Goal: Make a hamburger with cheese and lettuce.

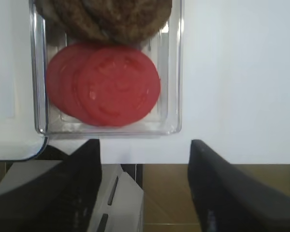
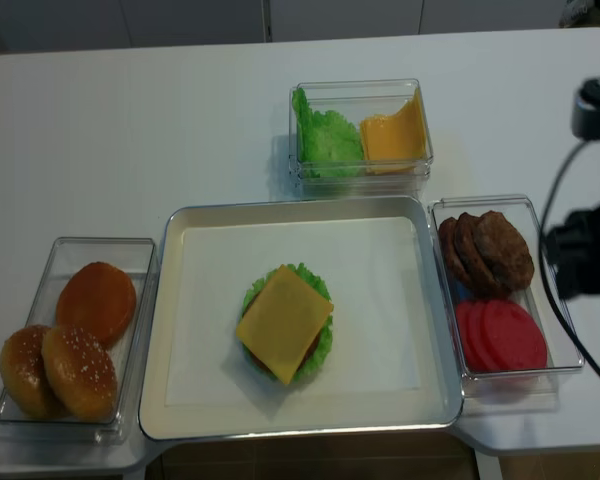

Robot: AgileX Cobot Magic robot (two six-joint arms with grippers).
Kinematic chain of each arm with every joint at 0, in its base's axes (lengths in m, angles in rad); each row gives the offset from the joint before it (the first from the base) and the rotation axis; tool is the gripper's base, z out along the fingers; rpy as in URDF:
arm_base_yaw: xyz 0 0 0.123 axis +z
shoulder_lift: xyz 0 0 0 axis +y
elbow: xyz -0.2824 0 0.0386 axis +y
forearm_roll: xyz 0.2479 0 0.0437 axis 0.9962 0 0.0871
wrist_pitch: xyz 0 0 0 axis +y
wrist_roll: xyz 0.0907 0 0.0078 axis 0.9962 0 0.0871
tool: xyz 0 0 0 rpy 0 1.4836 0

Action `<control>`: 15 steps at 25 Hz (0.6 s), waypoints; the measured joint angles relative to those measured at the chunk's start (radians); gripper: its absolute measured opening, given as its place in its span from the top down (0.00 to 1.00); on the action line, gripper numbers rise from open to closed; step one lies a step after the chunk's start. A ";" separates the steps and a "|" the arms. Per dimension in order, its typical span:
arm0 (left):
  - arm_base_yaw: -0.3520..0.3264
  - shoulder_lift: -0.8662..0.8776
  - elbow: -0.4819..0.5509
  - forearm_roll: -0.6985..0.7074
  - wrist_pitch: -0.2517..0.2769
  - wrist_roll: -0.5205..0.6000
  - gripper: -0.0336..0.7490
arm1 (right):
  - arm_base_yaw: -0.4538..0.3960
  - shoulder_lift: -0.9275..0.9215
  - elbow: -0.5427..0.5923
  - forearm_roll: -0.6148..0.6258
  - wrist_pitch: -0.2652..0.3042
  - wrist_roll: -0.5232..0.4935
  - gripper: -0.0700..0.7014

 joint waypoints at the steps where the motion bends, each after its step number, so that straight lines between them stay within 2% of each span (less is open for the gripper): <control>1: 0.000 0.000 0.000 0.000 0.000 0.000 0.43 | 0.000 -0.047 0.026 0.000 0.000 0.006 0.33; 7: 0.000 0.000 0.000 0.002 0.000 0.000 0.43 | 0.000 -0.312 0.168 0.007 0.013 0.013 0.33; 15: 0.000 0.000 0.000 0.002 0.000 0.000 0.43 | 0.000 -0.648 0.248 0.009 0.028 0.018 0.33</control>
